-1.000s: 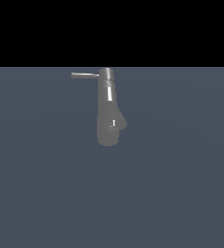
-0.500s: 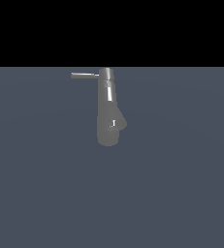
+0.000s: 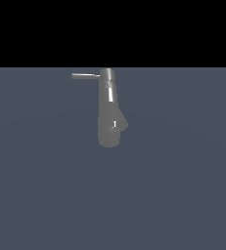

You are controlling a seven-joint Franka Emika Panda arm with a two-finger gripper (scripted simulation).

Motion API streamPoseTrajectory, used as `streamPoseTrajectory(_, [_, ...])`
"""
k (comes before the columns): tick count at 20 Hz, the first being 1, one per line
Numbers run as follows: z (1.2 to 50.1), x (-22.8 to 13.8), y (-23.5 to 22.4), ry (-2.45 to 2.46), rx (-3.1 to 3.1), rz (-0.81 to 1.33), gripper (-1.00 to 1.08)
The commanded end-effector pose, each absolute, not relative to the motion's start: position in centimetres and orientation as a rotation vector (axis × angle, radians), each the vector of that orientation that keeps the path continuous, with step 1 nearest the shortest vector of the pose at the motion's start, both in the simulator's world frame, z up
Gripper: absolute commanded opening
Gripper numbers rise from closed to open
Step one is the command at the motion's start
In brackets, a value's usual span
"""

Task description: Turn on the faucet by rotating a designated handle.

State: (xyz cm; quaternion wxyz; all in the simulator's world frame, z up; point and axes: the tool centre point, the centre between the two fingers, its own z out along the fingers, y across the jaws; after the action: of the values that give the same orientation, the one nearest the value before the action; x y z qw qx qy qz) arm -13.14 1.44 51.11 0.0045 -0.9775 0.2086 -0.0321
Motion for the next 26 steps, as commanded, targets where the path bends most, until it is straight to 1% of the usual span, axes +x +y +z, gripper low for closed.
streamPoseTrajectory(1, [50.5, -11.5, 1.8, 0.739, -3.047, -0.092, -1.00])
streamPoseTrajectory(13, [46.3, -3.9, 4.0, 1.130, -2.949, -0.057, -1.00])
streamPoseTrajectory(26, [39.5, 3.4, 7.0, 1.533, -2.785, -0.026, -1.00])
